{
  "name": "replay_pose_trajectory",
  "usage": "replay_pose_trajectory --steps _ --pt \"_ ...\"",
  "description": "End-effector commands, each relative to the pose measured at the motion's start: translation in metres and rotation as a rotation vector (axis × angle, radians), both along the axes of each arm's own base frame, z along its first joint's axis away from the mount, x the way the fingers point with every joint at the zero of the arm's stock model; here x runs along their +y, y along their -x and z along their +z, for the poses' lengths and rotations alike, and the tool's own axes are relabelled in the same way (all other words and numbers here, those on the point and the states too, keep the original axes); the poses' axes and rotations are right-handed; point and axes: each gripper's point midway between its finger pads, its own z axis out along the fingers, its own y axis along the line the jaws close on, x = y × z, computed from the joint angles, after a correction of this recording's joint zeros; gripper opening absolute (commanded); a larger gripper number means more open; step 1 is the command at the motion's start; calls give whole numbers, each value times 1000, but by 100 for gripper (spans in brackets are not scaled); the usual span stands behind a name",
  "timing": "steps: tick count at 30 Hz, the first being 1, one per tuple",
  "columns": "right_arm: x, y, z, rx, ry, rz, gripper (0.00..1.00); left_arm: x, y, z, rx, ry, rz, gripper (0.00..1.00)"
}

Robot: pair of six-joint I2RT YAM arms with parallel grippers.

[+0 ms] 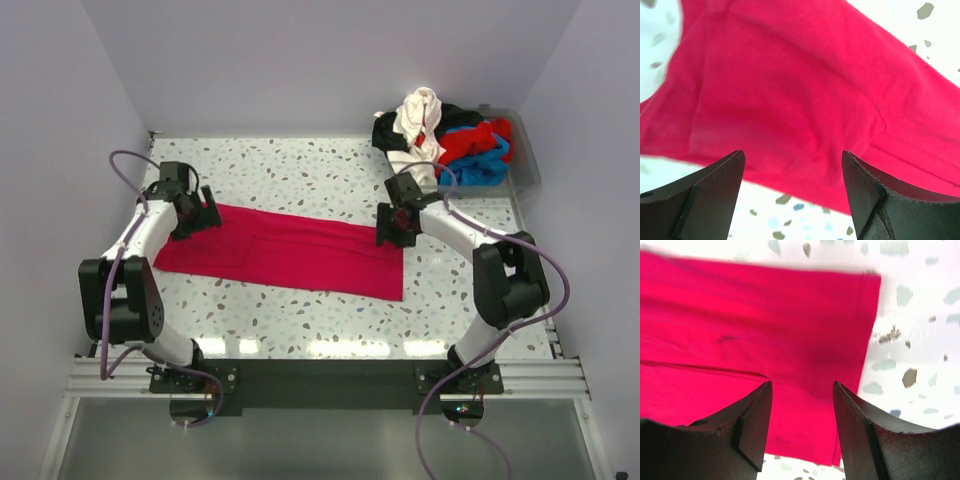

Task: Fold and stack the t-shirts
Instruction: Fold the tshirt

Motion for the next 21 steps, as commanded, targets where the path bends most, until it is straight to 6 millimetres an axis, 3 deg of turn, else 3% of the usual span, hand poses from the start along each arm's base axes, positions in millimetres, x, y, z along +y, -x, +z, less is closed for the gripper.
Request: replay_pose_trajectory --steps 1,5,9,15,21 --pt "7 -30 13 -77 7 16 56 -8 -25 -19 -14 66 -49 83" --pt "15 -48 18 -94 -1 31 56 0 -39 -51 21 78 -21 83" --pt "18 -54 6 -73 7 38 56 6 -48 -72 54 68 -14 83" --pt "5 -42 -24 4 74 18 56 15 -66 -89 63 39 -3 83" --pt "-22 -18 -46 119 185 -42 55 3 -107 -90 -17 94 -77 83"
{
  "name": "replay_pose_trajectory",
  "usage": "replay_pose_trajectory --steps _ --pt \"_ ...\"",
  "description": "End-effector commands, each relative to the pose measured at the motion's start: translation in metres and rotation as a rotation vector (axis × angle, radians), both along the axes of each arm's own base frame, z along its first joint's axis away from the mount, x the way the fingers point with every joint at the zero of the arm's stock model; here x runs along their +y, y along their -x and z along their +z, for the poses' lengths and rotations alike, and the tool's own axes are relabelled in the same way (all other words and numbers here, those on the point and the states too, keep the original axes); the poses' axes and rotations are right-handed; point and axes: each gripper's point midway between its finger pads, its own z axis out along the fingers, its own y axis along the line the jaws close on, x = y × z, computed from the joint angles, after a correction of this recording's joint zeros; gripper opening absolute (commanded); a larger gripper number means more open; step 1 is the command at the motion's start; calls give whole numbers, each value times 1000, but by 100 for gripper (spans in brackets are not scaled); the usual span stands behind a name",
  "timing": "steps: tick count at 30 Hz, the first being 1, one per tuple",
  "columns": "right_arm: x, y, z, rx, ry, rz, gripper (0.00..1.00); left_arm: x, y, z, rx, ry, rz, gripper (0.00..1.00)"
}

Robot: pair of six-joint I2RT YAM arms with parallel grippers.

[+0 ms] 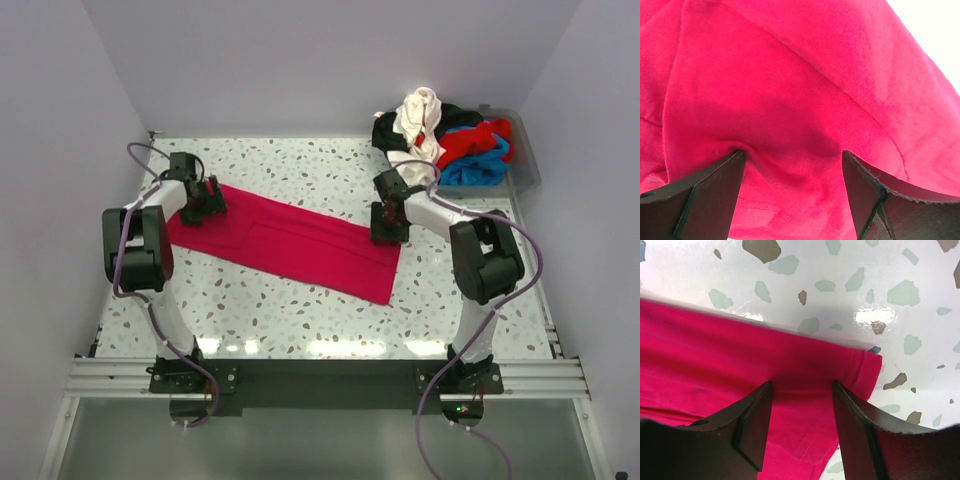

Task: Fold and stack the t-shirts
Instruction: Fold the tshirt

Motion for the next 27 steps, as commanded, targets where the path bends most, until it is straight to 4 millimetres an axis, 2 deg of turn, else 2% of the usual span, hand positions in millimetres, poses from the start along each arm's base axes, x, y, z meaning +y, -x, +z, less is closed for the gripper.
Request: replay_pose_trajectory --steps 1,2,5,7,9,13,16,21,22,24,27 --pt "-29 22 -16 97 117 -61 55 -11 -31 -16 -67 67 -83 83" --pt "-33 29 -20 114 120 -69 55 -13 -41 -11 -98 74 -104 83" --pt "-36 42 -24 152 99 -94 55 -21 -52 -4 -128 97 -143 85" --pt "-38 53 -26 173 92 -101 55 -17 -51 2 -126 75 -141 86" --pt "-38 62 -28 189 80 -101 55 -9 -44 4 -115 38 -129 88" --pt "-36 72 -28 207 59 -98 55 16 -17 -15 0 -63 -66 89" --pt "-33 80 -28 222 34 -92 55 27 -2 -19 42 -106 -44 90" --pt "-34 92 -26 240 25 -82 55 32 -1 16 -1 -139 -17 93" --pt "-34 92 -23 233 22 -82 55 33 -8 29 -31 -142 -13 93" --pt "-34 90 -20 222 19 -84 55 33 -15 41 -59 -140 -8 94" --pt "-31 82 -10 193 7 -76 56 37 -45 68 -147 -150 5 95"
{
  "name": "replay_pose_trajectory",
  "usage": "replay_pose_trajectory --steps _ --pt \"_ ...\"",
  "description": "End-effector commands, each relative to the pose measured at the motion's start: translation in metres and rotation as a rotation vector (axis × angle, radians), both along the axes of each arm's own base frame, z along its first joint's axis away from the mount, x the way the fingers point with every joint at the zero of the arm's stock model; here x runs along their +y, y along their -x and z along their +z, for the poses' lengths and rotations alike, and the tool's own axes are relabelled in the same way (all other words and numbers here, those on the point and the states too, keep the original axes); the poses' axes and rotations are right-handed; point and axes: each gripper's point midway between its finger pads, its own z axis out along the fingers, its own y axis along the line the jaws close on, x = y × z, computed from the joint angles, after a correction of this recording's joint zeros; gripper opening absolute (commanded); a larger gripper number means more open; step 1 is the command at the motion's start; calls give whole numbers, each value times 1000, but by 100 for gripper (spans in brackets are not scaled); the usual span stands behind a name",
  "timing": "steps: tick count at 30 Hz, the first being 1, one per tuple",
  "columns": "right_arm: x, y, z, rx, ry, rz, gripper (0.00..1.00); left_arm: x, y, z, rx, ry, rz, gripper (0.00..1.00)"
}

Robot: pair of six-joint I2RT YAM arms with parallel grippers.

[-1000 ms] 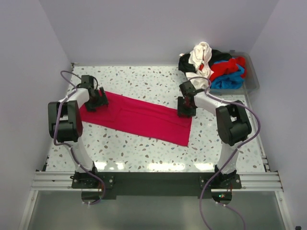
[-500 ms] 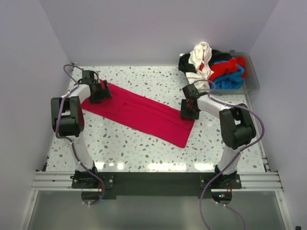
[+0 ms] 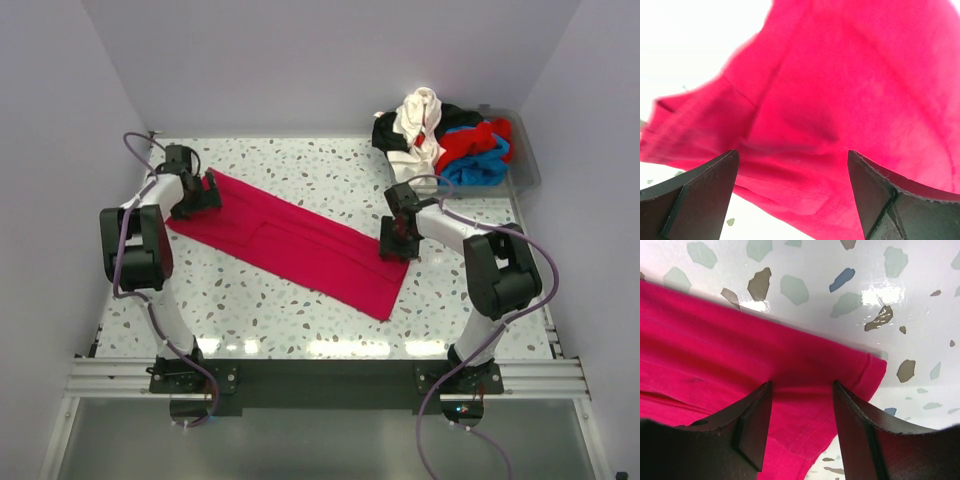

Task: Fold and stack the t-shirts
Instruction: Fold the tshirt

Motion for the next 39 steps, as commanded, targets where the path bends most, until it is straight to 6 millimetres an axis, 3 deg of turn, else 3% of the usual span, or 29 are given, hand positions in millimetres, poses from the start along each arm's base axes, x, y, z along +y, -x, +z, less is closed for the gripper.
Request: replay_pose_trajectory --steps 1,6,7,9,14,20,27,31,34,35,36,38,39 --pt "-13 33 -7 125 32 -12 56 17 -39 58 -154 -54 26 94" --pt "-9 23 0 101 22 -7 56 17 -72 59 -193 -48 13 82" --pt "-9 22 1 96 22 -7 56 17 -72 47 -161 -38 10 79" --pt "-9 21 2 93 21 -7 56 12 -74 46 -151 -26 4 76" --pt "-12 15 8 58 41 9 56 -7 -52 47 -131 6 -4 77" --pt "-18 23 -7 113 91 41 56 -55 -10 19 -53 131 -40 77" --pt "-13 38 -13 150 91 53 56 -55 1 -19 27 143 -8 77" --pt "-9 48 -15 174 86 53 56 -48 -9 -33 47 119 2 77" --pt "-2 59 -15 192 89 73 56 -43 -28 -35 35 95 9 77" --pt "0 62 -14 199 89 79 56 -42 -42 -28 5 88 9 77" --pt "3 65 -14 203 88 84 56 -42 -46 -35 15 87 5 77" --pt "12 75 -14 222 79 103 56 -37 -69 -24 -29 66 10 77" --pt "15 78 -13 227 79 109 56 -35 -73 -35 -8 54 11 77"
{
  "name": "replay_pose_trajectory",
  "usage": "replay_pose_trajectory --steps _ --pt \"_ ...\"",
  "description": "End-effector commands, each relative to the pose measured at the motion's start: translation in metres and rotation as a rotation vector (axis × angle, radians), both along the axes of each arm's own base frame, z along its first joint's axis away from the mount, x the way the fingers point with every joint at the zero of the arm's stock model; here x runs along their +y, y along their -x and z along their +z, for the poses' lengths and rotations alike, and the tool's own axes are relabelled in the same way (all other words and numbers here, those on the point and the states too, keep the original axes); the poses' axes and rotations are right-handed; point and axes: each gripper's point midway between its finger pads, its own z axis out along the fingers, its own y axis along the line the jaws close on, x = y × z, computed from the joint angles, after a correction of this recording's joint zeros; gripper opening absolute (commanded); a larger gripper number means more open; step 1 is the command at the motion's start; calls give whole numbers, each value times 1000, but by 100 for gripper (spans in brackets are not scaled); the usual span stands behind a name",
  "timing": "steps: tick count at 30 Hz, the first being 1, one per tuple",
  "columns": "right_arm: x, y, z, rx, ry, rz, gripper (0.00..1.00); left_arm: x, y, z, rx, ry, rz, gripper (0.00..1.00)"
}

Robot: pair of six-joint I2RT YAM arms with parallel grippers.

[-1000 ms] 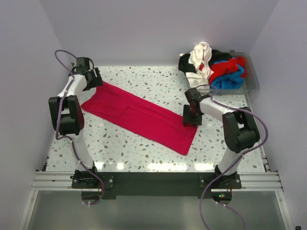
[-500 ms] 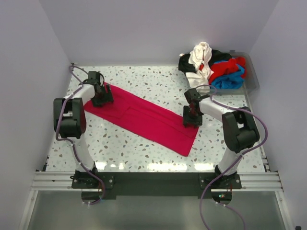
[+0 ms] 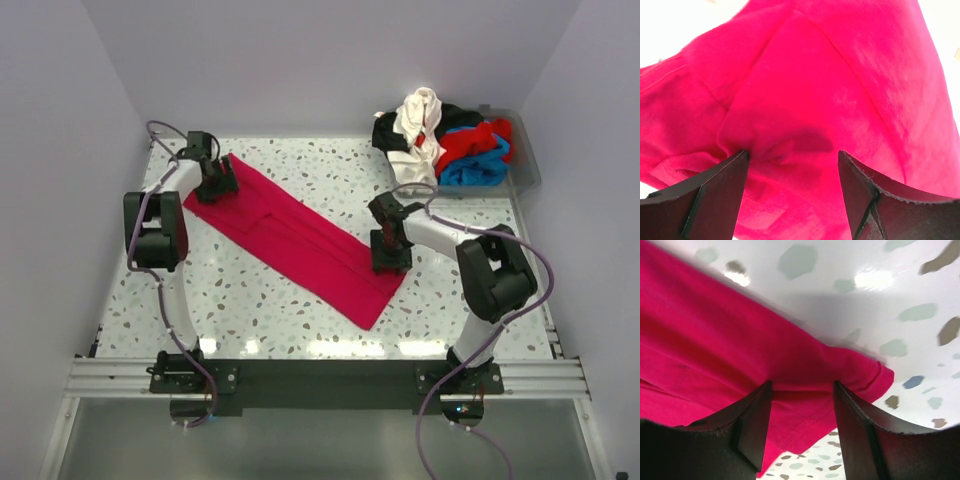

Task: Fold and stack the t-shirts
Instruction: Fold the tshirt

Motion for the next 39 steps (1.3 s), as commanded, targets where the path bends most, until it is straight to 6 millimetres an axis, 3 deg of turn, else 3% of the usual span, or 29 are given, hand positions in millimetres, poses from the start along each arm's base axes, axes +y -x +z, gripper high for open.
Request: replay_pose_trajectory --steps 1,2,8,13,15,17,20,24,25,28,34,37,39 --pt "7 47 -9 136 23 27 56 14 -21 -27 21 -50 21 77" --pt "9 53 -9 150 26 33 56 17 -35 -27 6 -64 20 77" --pt "27 78 8 155 14 88 56 19 -69 -26 -47 -80 5 78" --pt "32 56 47 34 -4 116 61 16 -79 14 -132 -76 5 83" --pt "41 40 64 -22 -22 137 65 12 -81 42 -182 -77 1 86" --pt "49 25 74 -67 -39 169 66 10 -76 62 -207 -66 2 87" --pt "60 13 75 -98 -62 214 67 0 -65 74 -212 -33 -8 88" --pt "72 0 69 -135 -101 261 67 -5 -44 60 -156 -11 11 89" --pt "77 -6 68 -158 -114 275 67 -5 -33 44 -116 -5 20 89" --pt "85 -13 61 -182 -140 300 67 -14 -17 25 -74 47 25 89" --pt "97 -10 37 -182 -211 322 67 -21 -10 -11 -12 89 27 89" --pt "92 2 10 -126 -204 309 67 -26 -12 -28 5 121 30 89" --pt "91 6 3 -107 -201 300 67 -26 -12 -34 16 122 33 89"
